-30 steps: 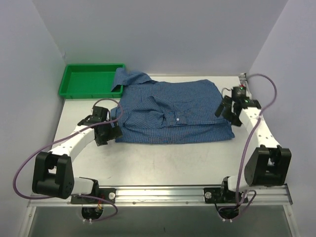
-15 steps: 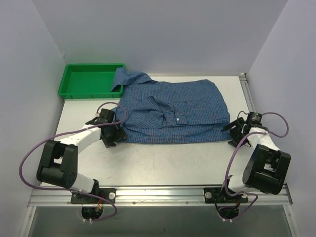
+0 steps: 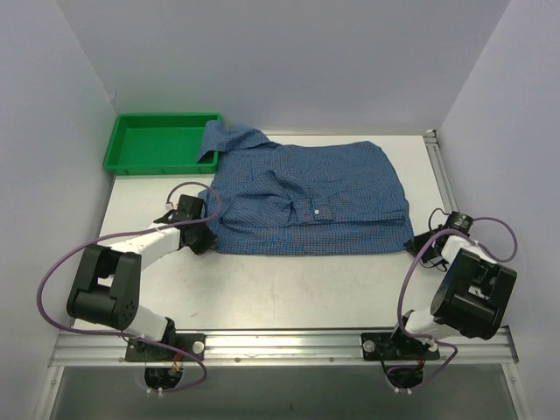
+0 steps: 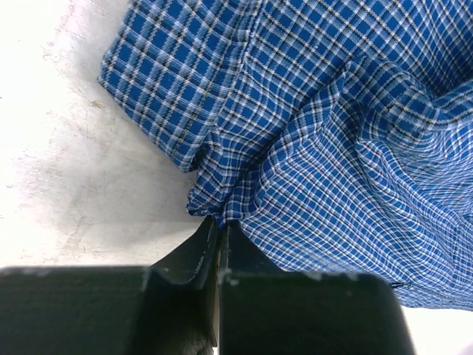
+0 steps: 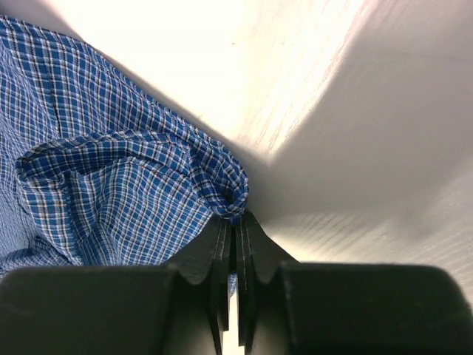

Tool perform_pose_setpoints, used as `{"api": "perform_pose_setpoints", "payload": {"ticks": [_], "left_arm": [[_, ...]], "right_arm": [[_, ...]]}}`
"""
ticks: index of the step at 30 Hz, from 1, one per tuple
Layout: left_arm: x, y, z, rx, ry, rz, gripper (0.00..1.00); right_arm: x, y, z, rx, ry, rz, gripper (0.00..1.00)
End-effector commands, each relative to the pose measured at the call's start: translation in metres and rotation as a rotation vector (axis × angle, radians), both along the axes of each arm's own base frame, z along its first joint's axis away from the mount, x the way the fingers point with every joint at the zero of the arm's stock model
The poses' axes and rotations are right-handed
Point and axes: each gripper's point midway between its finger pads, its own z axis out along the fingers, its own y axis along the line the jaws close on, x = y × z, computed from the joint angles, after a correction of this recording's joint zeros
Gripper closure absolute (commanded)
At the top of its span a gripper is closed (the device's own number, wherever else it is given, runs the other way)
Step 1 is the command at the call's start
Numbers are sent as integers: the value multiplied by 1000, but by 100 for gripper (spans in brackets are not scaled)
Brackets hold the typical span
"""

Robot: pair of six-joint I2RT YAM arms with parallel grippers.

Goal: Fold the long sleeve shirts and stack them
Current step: Fold the shirt

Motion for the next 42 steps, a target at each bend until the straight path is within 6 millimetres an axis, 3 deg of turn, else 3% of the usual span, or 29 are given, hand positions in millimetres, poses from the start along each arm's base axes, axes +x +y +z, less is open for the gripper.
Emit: {"api": "perform_pose_setpoints", "payload": {"ticks": [1, 4, 7, 9, 12, 14, 18, 19, 20, 22, 23, 24, 27, 30, 32, 33, 35, 38, 42], "left_arm": [[-15, 24, -18, 90, 76, 40, 100], [-11, 30, 8, 116, 24, 37, 100], [-25, 39, 23, 146, 1, 40, 100], [-37, 43, 18, 153, 15, 44, 100], [-65, 44, -6, 135, 92, 57, 100], [-78, 38, -19, 99, 141, 48, 100], [-85, 34, -18, 68, 140, 39, 82], [-81, 34, -9, 63, 100, 35, 77], [-79, 35, 0, 67, 84, 34, 62], [-71, 35, 23, 69, 7, 10, 46], [-64, 34, 43, 77, -43, -13, 33], [-61, 33, 50, 77, -49, -12, 28], [-53, 26, 79, 94, -120, -73, 21], [-48, 9, 91, 83, -167, -133, 24], [-40, -5, 90, 73, -196, -172, 27], [-38, -10, 87, 65, -194, -181, 28], [-32, -19, 75, 48, -181, -193, 33], [-27, -19, 53, 62, -142, -179, 37], [-39, -3, 16, 123, -41, -128, 38]], "right_arm": [[-12, -13, -1, -66, 58, 0, 100], [-5, -12, 26, -82, -1, 13, 100], [-17, -15, 38, -120, -1, 0, 100], [-33, -19, 32, -145, 53, -30, 100], [-55, -15, 14, -129, 121, -69, 98], [-67, -11, 4, -115, 159, -77, 92], [-83, -11, 5, -137, 221, -80, 77], [-82, -13, 13, -167, 195, -75, 62], [-77, -15, 22, -197, 169, -50, 55], [-68, -13, 45, -263, 99, -4, 41], [-56, -6, 64, -312, 33, 62, 38], [-51, -3, 71, -330, 17, 94, 37], [-33, 17, 96, -379, -71, 198, 38], [-9, 58, 110, -327, -175, 340, 38], [2, 98, 108, -237, -221, 453, 39], [12, 110, 110, -216, -256, 481, 39], [16, 135, 96, -137, -241, 540, 40], [27, 140, 76, -101, -229, 531, 41], [41, 133, 47, -82, -185, 529, 44]]}}
